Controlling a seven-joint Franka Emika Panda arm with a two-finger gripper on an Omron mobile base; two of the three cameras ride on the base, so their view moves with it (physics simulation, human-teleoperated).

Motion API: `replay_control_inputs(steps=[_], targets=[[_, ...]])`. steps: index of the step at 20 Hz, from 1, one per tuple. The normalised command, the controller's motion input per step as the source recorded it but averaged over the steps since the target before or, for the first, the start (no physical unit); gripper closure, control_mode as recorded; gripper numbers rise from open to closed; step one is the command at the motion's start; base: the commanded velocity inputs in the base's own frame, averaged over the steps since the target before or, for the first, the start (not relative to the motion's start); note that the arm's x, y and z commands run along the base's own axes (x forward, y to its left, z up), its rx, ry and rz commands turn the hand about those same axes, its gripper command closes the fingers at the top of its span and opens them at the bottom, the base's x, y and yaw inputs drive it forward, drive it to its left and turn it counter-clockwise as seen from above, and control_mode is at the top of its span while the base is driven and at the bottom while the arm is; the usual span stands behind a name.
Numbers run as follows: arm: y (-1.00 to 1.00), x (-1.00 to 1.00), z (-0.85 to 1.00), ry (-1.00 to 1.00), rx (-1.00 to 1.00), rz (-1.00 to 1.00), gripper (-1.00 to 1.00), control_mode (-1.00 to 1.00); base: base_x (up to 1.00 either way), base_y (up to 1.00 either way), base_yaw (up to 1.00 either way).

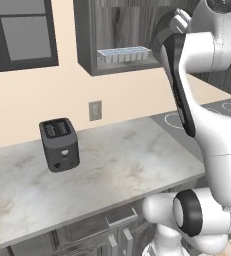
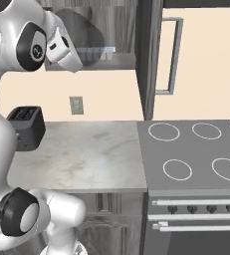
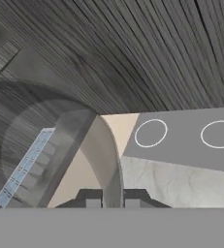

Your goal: Pick the candle and jar from the dining table and place them in the open cabinet. Close the cabinet after placing the objects.

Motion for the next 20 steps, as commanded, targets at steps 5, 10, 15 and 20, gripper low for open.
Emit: replay_control_inputs(steps=[5, 10, 15, 20], targets=[[-0.04, 0.12, 0.03, -0.05, 0.04, -0.02, 1.00, -1.00, 0.00, 0.00, 0.00], [-0.02, 0.09, 0.00, -0.03, 0.04, -0.02, 1.00, -1.00, 0.00, 0.00, 0.00], [-0.01, 0.14, 0.00, 0.00, 0.04, -0.02, 1.00, -1.00, 0.00, 0.00, 0.00], [-0.03, 0.15, 0.00, 0.00, 0.03, -0.02, 1.00, -1.00, 0.00, 0.00, 0.00]])
